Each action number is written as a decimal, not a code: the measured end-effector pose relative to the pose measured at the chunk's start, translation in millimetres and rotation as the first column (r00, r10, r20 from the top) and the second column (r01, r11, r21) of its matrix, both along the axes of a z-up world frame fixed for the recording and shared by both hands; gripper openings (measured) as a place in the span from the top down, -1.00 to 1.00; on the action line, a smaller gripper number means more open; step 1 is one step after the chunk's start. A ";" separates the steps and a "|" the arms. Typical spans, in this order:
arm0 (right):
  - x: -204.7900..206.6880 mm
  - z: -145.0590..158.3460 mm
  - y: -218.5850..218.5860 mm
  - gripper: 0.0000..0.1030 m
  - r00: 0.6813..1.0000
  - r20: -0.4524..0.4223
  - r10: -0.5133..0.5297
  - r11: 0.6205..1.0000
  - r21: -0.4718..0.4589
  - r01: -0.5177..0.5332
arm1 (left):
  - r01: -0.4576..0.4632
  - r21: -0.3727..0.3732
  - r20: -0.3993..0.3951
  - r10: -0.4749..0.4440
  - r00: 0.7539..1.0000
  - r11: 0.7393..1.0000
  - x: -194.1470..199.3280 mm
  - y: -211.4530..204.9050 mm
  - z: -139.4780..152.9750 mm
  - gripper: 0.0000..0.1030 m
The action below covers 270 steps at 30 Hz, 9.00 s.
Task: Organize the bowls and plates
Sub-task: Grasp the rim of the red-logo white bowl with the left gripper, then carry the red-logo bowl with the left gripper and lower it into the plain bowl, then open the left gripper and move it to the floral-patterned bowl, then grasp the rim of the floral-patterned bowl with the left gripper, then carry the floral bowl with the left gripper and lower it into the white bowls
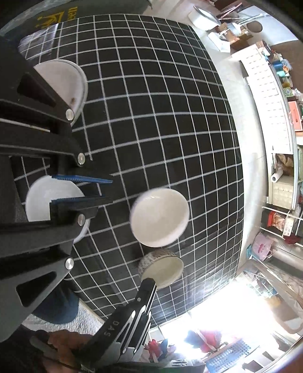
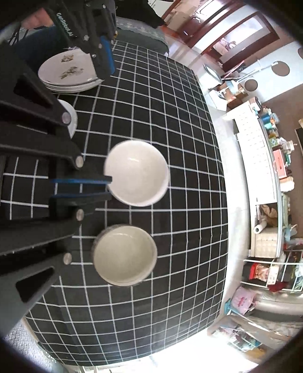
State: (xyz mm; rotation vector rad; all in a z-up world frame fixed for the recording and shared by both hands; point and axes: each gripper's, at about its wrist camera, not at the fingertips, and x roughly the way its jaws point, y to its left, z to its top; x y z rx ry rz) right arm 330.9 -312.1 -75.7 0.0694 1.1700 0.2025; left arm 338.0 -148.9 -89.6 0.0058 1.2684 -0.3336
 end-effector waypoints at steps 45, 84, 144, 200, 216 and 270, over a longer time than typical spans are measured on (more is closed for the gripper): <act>79.6 -87.1 -4.9 0.59 0.963 -0.265 -0.047 0.999 -0.036 0.039 | 0.048 0.024 -0.173 -0.043 0.984 0.999 94.0 -36.3 -105.2 0.75; -47.1 -2.2 38.8 0.83 0.993 -0.118 -0.007 1.000 -0.015 0.005 | 0.018 0.021 -0.017 -0.018 1.000 1.000 -56.1 -1.4 -18.7 0.80; -84.0 -50.2 60.5 0.29 0.967 -0.250 0.044 0.998 -0.033 -0.053 | 0.010 0.058 -0.051 -0.007 0.999 0.998 -101.6 6.7 -55.6 0.75; 50.2 -86.5 -138.5 0.33 0.933 -0.291 -0.211 0.967 0.080 0.243 | 0.117 -0.014 -0.141 -0.118 0.983 0.993 71.7 -195.4 -103.0 0.53; 51.0 -90.1 -133.5 0.77 0.939 -0.274 -0.208 0.972 0.052 0.230 | 0.081 0.007 -0.167 -0.078 0.983 0.997 73.2 -178.9 -126.0 0.76; -86.5 -6.6 61.7 0.77 0.984 -0.176 -0.018 1.000 -0.007 0.017 | -0.118 -0.014 -0.087 0.116 0.989 0.993 -109.9 19.8 -40.1 0.74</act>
